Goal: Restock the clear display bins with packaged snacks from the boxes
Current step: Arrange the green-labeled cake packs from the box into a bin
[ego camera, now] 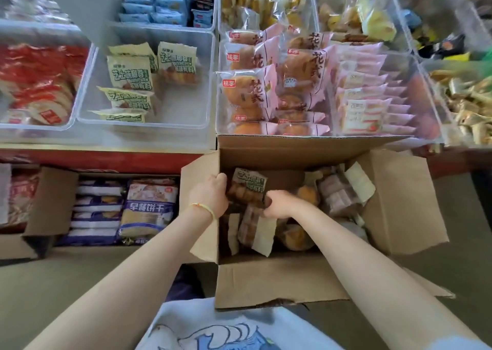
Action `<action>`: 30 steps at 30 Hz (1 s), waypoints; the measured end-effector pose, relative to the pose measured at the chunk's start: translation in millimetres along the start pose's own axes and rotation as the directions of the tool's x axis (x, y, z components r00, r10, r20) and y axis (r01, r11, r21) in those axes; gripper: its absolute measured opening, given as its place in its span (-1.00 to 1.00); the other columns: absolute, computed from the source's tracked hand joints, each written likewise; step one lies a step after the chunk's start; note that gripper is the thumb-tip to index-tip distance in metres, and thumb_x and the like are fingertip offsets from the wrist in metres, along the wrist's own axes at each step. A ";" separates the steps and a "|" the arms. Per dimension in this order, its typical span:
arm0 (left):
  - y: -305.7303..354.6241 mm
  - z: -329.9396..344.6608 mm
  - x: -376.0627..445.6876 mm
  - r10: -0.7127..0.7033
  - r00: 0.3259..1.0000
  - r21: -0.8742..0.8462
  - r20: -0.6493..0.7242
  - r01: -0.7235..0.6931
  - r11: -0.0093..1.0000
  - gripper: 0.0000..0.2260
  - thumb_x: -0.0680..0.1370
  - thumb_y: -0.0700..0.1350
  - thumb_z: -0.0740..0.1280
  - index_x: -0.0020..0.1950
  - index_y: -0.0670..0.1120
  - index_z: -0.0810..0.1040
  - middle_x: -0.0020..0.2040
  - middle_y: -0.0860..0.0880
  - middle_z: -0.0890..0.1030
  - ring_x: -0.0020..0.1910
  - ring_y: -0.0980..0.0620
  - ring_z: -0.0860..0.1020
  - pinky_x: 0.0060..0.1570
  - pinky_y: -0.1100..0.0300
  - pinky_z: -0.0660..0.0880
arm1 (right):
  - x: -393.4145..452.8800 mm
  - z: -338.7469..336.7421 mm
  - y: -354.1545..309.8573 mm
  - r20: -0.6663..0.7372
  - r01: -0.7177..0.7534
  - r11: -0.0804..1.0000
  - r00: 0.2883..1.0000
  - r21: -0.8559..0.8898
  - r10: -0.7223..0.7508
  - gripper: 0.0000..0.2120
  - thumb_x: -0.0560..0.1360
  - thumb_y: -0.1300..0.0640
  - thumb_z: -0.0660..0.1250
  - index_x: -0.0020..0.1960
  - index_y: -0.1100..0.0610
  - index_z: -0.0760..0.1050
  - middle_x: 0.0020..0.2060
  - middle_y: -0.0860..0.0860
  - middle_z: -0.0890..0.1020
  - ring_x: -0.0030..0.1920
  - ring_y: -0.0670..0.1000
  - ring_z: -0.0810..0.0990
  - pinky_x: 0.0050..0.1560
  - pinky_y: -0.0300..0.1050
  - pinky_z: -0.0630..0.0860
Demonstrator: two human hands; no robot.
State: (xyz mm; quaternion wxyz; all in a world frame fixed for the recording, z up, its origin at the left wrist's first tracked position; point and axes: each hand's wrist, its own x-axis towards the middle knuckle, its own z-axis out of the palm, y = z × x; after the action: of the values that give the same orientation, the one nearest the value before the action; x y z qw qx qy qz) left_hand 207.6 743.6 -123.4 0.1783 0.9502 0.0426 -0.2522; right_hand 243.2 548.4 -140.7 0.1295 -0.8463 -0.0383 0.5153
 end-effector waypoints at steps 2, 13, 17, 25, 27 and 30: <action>-1.8 0.8 -2.2 -0.025 1.000 -0.061 0.003 0.025 0.998 -0.90 0.52 -0.17 0.27 0.02 -0.08 0.42 0.06 -0.14 0.47 0.03 -0.21 0.53 0.04 -0.01 0.51 | -4.0 1.9 -0.5 0.077 0.028 0.999 0.997 0.033 -0.031 -0.56 0.59 0.07 0.32 0.43 0.12 0.35 0.22 0.10 0.54 -0.29 -0.02 0.60 -0.42 -0.20 0.47; -4.2 -24.9 -39.9 0.239 0.929 -0.453 0.283 -0.090 0.887 -0.21 0.32 0.04 0.57 0.46 0.28 0.26 0.38 0.06 0.23 0.35 0.06 0.28 0.36 0.06 0.38 | -60.6 -28.3 1.0 -0.097 0.113 0.266 0.993 0.957 -0.074 -0.86 0.63 0.27 0.26 0.01 0.30 0.57 -0.26 0.17 0.71 -0.32 0.00 0.71 -0.33 -0.22 0.61; 3.4 -33.6 -38.0 0.137 0.982 -0.667 -0.130 -0.189 0.721 -0.32 0.23 0.25 0.52 0.33 0.15 0.51 0.42 0.12 0.31 0.41 0.15 0.29 0.38 0.05 0.39 | -97.7 -40.5 -17.3 -0.099 0.086 -0.145 0.992 0.986 -0.084 -0.83 0.64 0.24 0.26 0.12 0.31 0.58 -0.24 0.13 0.72 -0.29 -0.01 0.72 -0.35 -0.23 0.60; -17.4 -78.7 -36.7 0.007 0.993 -0.989 -0.120 -0.120 0.086 -0.84 0.56 -0.21 0.37 0.09 -0.25 0.63 0.13 -0.20 0.64 -0.02 -0.11 0.65 -0.16 0.11 0.61 | -127.7 -39.4 -74.6 -0.185 0.173 -0.097 0.974 0.980 -0.127 -0.70 0.66 0.03 0.24 0.10 0.27 0.58 -0.26 0.15 0.69 -0.36 0.02 0.65 -0.38 -0.17 0.58; -27.2 -91.9 -42.3 -0.011 0.998 -0.998 -0.060 -0.060 -0.001 -0.84 0.59 -0.14 0.34 0.10 -0.19 0.60 0.03 -0.17 0.68 -0.07 -0.09 0.64 -0.10 0.06 0.61 | -123.5 -36.4 -86.3 -0.382 0.375 0.206 0.924 0.904 -0.007 -0.59 0.60 -0.15 0.29 0.13 0.21 0.53 -0.28 0.12 0.65 -0.37 0.01 0.56 -0.37 -0.17 0.50; -44.3 -113.9 -50.3 0.008 1.000 -0.996 -0.012 -0.011 -0.093 -0.85 0.59 -0.07 0.33 0.08 -0.12 0.59 -0.09 -0.08 0.68 -0.23 0.00 0.62 -0.22 0.12 0.55 | -118.4 -28.5 -112.8 -0.675 0.545 0.631 0.737 0.551 -0.047 -0.40 0.39 -0.40 0.37 0.24 -0.03 0.42 0.03 0.02 0.57 -0.03 -0.05 0.58 -0.09 -0.22 0.52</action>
State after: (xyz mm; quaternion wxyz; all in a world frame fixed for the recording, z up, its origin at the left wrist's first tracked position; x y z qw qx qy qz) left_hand 209.1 826.4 -20.4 0.8242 0.5087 0.2083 -0.1360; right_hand 220.9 628.5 2.9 0.5437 -0.8217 0.0624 0.1590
